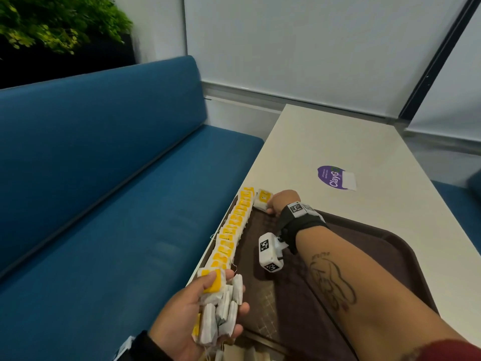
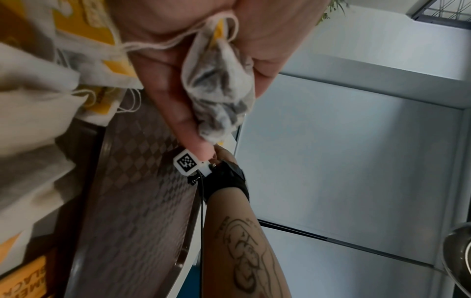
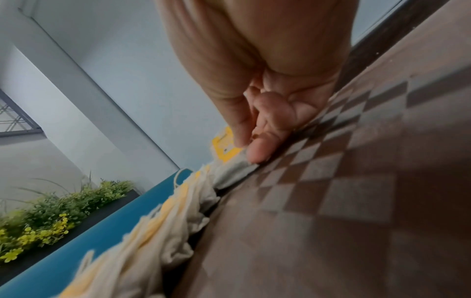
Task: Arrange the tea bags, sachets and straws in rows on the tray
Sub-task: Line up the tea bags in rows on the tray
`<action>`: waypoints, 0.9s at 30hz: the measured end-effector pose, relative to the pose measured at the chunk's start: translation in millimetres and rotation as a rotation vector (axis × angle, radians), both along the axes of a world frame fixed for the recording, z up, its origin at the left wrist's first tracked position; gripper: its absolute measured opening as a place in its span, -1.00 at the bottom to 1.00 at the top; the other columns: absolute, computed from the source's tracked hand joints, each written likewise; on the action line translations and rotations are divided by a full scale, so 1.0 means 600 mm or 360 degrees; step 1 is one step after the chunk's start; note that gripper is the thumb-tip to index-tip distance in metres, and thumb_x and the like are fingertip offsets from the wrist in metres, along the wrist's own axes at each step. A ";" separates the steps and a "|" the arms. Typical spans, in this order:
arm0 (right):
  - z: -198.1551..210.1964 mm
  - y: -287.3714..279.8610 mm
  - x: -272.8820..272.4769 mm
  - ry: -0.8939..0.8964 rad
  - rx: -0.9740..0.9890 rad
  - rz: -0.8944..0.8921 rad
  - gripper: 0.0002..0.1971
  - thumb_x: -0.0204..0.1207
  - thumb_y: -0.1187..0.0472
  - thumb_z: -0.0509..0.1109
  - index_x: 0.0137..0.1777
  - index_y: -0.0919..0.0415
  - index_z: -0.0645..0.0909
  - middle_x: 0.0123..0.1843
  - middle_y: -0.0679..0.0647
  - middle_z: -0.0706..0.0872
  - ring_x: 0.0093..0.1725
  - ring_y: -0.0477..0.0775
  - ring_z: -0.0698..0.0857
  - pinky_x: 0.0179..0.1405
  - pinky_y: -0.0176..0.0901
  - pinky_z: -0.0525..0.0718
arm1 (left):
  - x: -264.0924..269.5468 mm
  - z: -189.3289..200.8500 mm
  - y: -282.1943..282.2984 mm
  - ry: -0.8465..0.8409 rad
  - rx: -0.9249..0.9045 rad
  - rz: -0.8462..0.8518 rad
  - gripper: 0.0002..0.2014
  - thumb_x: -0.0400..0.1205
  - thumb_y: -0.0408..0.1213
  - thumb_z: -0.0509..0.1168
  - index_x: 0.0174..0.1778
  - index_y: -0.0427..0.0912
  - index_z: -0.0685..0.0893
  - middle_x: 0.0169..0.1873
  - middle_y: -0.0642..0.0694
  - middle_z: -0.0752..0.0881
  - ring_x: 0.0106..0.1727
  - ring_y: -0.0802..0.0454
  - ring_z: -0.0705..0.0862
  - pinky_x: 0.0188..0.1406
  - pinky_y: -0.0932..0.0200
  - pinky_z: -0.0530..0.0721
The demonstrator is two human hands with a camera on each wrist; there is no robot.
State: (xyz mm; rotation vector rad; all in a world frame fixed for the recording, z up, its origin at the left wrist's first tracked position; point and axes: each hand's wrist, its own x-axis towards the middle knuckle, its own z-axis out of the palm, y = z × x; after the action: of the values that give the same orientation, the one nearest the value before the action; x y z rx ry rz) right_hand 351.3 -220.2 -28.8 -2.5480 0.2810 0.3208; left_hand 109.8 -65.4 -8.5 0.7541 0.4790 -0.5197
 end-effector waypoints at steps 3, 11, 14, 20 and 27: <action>0.014 0.001 -0.006 0.0195 0.0715 -0.0507 -0.67 0.64 0.22 0.27 0.37 0.24 0.56 0.27 0.15 0.68 0.10 0.02 0.72 -0.19 -0.42 0.61 | 0.000 -0.002 0.001 -0.0021 0.0008 0.0010 -0.67 0.67 -0.15 0.12 0.04 -0.30 0.70 -0.15 -0.39 0.77 -0.36 -0.27 0.75 -0.56 -0.02 0.71; 0.044 -0.042 -0.044 -0.0265 0.0764 -0.0323 -0.90 0.50 0.42 0.41 -0.13 0.22 0.62 0.11 0.30 0.75 -0.08 0.16 0.75 -0.18 -0.09 0.66 | -0.013 0.002 -0.008 -0.0128 0.0037 -0.0012 -0.67 0.69 -0.16 0.09 0.07 -0.27 0.69 -0.17 -0.34 0.77 -0.35 -0.23 0.76 -0.54 0.01 0.69; 0.066 -0.050 -0.089 -0.0197 0.0916 -0.0146 -0.80 0.46 0.45 0.42 -0.27 0.18 0.53 -0.19 0.24 0.71 -0.39 0.01 0.65 -0.57 -0.30 0.40 | -0.021 0.013 -0.017 -0.0213 0.0124 -0.0044 -0.68 0.68 -0.14 0.12 0.07 -0.25 0.71 -0.19 -0.30 0.76 -0.34 -0.18 0.75 -0.53 0.04 0.70; 0.133 -0.045 -0.238 0.0171 0.0860 0.0714 -0.95 0.44 0.26 0.51 -0.20 0.11 0.70 -0.34 -0.06 0.71 -0.37 -0.17 0.61 -0.54 -0.35 0.36 | -0.040 0.024 -0.029 -0.0300 0.0258 -0.0143 -0.73 0.66 -0.15 0.17 0.10 -0.20 0.69 -0.16 -0.24 0.77 -0.28 -0.14 0.77 -0.51 0.08 0.71; 0.165 -0.021 -0.338 0.0165 0.0536 0.1090 -0.88 0.34 0.23 0.61 -0.19 0.12 0.72 -0.41 -0.17 0.70 -0.44 -0.36 0.61 -0.34 -0.55 0.52 | -0.065 0.036 -0.039 -0.0286 0.0257 -0.0247 -0.83 0.53 -0.51 0.29 -0.01 -0.24 0.62 -0.15 -0.37 0.67 -0.21 -0.27 0.70 -0.59 0.03 0.69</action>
State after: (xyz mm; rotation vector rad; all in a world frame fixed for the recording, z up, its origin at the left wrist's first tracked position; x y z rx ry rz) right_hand 148.6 -232.5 70.3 -2.2167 -0.5799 0.6884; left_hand 70.6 -88.9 13.0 0.9893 0.2989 -0.5563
